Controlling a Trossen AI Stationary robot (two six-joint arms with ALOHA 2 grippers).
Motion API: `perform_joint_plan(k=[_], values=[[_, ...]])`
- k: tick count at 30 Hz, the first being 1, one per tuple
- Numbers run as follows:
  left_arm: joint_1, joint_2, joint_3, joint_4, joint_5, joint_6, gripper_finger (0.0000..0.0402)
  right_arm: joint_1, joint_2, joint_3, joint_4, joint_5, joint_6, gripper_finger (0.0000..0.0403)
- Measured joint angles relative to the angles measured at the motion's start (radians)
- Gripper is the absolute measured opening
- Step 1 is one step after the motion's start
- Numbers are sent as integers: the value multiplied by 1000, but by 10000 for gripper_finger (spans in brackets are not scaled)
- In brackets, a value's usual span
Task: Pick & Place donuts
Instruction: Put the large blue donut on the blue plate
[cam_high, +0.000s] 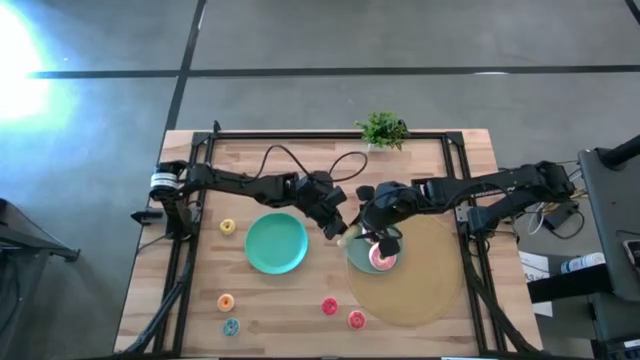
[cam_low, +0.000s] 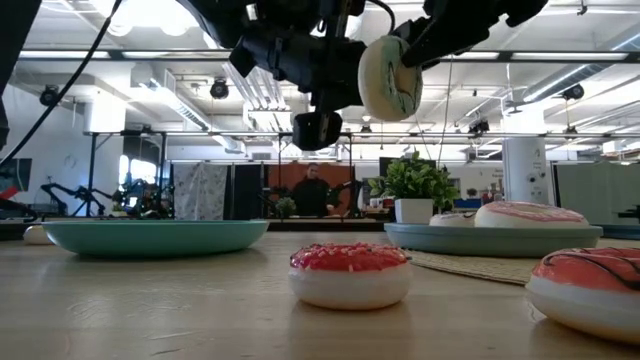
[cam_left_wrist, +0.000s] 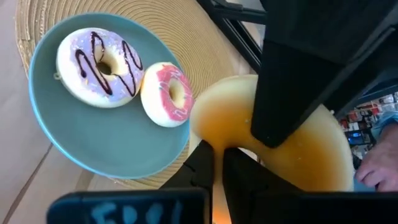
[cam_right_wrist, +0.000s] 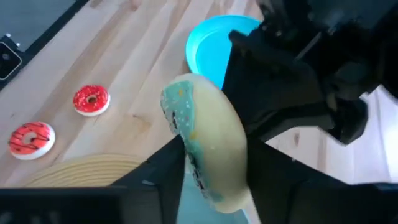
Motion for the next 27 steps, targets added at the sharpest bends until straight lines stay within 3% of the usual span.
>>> perform_joint_plan(k=[4, 11, 14, 19, 27], values=[[0, 0, 0, -2, -44, -19, 34, 0, 2, 0, -29, -3, 38, 92], [0, 0, 0, -89, -138, -26, 140, 1, 2, -1, -99, -8, 165, 28], [-2, -10, 0, -182, -208, -2, 166, -3, 4, -1, -157, -7, 285, 24], [-39, -57, 0, -289, -386, 17, 174, -33, 28, -17, -262, -8, 604, 31], [-162, -141, 2, -317, -678, 59, 174, -66, 149, -40, -237, -101, 967, 46]])
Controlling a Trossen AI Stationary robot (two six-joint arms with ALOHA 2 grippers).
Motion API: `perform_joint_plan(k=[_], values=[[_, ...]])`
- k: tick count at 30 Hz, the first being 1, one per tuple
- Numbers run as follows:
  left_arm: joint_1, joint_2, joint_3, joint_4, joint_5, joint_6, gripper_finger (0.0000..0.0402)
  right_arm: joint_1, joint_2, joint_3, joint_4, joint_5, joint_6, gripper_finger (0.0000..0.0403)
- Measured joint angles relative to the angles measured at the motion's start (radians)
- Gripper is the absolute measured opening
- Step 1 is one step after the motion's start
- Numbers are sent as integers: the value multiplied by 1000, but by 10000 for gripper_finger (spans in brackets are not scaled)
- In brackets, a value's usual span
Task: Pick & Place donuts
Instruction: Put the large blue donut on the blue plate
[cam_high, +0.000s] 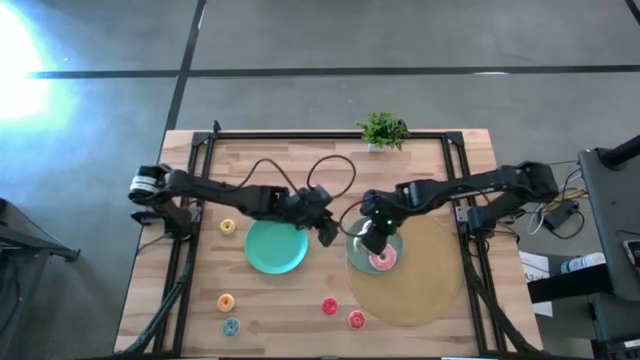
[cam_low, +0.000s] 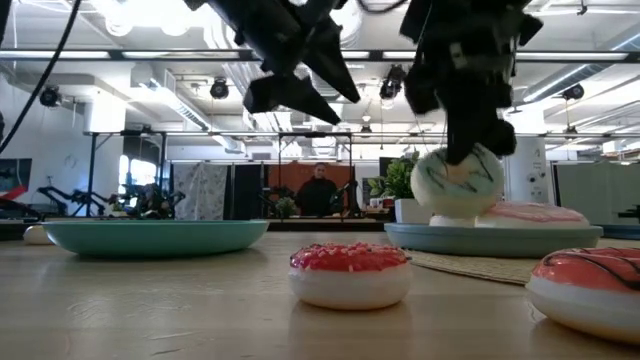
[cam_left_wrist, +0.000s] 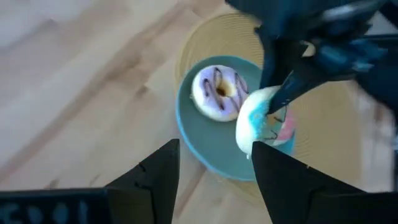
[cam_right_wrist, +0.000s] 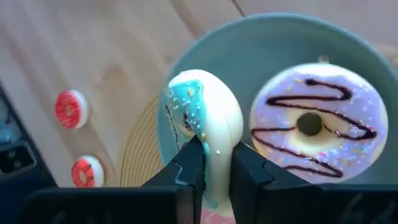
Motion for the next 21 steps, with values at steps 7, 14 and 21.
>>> perform_joint_plan(k=[7, 14, 21], values=[[-67, -36, -1, -110, -168, -7, 174, -14, 101, 0, 15, -96, 126, 49], [-90, -39, -2, -165, -207, -32, 174, -47, 64, 0, 18, -153, 199, 48], [-91, -39, -2, -170, -262, -7, 174, -58, 1, 2, 12, -184, 321, 48]])
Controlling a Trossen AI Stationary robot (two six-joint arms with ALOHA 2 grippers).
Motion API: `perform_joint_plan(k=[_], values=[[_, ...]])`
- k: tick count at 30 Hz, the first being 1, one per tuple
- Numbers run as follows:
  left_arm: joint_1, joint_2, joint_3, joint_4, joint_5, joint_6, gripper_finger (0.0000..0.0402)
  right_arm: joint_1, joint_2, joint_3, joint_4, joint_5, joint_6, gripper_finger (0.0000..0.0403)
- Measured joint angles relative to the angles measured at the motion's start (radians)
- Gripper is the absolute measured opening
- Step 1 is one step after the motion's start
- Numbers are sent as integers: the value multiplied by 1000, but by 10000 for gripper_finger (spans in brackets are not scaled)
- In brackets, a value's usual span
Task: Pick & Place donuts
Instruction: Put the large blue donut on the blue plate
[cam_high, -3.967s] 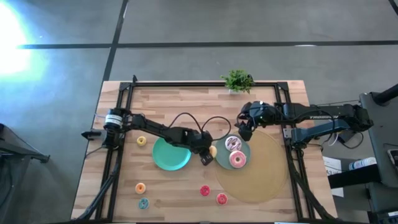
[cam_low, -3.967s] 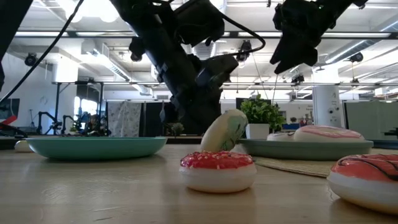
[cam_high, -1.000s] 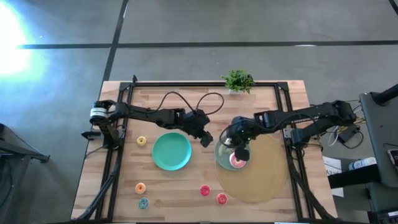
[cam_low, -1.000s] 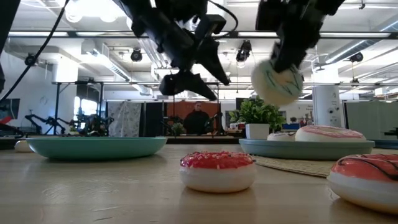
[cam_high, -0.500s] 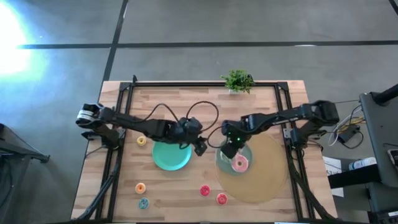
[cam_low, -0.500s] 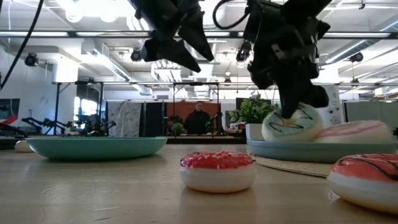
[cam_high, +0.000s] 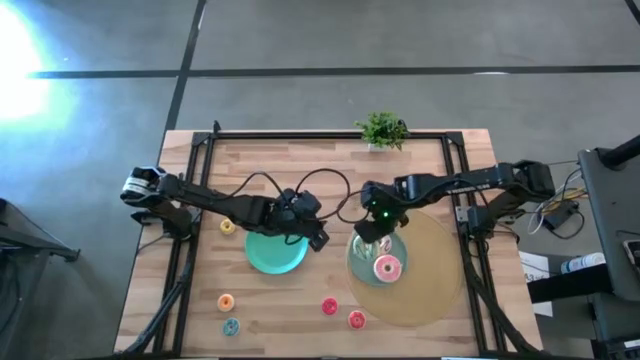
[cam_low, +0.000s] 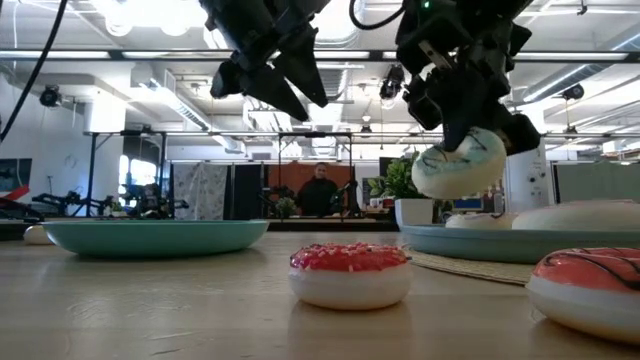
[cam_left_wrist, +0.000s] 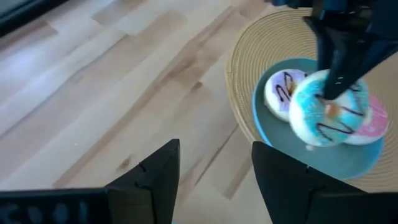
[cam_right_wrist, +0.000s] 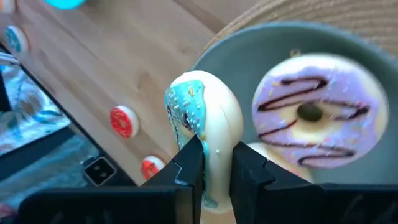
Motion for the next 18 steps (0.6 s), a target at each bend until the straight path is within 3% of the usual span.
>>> perform_joint_plan(k=[6, 14, 18], values=[[0, 0, 0, -5, -5, 58, 174, 53, 18, 0, 3, 0, 114, 48], [0, 0, 0, -22, -4, 108, 174, 98, 35, 0, 10, 152, 220, 53], [1, 0, -1, -49, -3, 127, 174, 103, 35, 0, 16, 162, 238, 67]])
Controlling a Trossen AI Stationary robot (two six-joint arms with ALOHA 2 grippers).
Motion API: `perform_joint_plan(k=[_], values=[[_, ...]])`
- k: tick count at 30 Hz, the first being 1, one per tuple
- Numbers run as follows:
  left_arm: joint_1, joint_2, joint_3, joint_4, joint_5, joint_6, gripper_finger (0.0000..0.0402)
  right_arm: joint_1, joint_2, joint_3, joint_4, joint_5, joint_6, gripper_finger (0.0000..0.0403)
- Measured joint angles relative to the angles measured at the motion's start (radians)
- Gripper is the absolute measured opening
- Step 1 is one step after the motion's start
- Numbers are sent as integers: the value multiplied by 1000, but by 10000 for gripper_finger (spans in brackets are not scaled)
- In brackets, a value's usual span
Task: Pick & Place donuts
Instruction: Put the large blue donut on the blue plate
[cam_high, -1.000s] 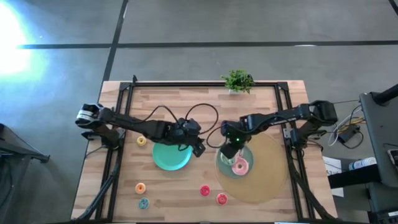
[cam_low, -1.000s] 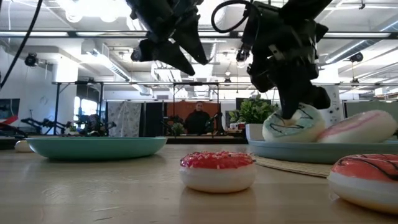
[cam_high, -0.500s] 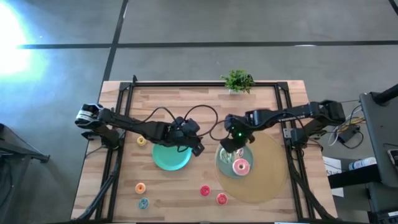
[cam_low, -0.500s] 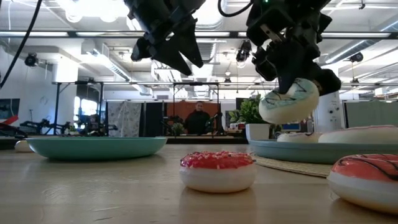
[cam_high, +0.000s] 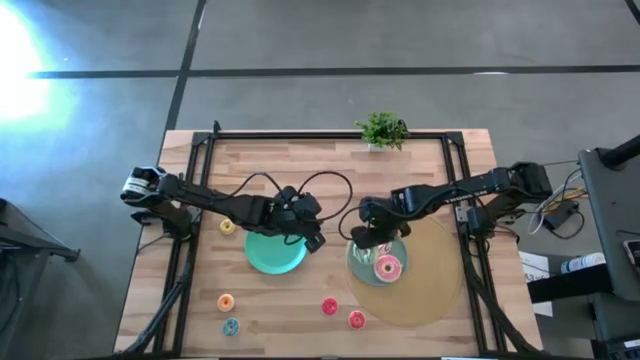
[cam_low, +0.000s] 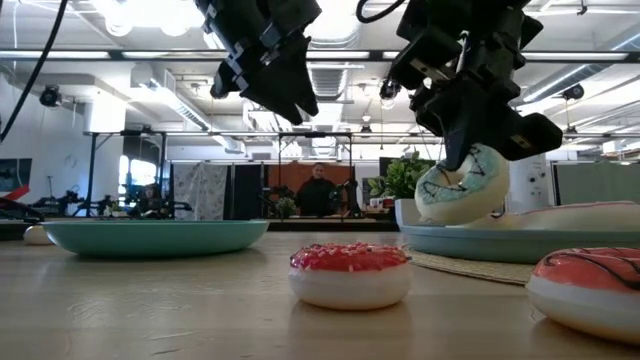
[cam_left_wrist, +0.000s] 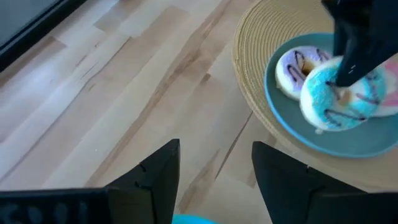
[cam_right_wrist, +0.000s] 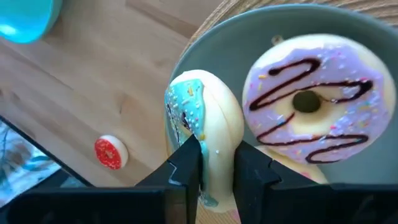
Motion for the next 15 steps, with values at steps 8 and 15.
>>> perform_joint_plan(k=[8, 15], values=[[0, 0, 0, -46, 0, 12, 174, 41, 17, -14, 58, 7, 84, 107], [0, 0, 0, -61, 0, 26, 174, 65, 47, -7, 54, 9, 86, 134]])
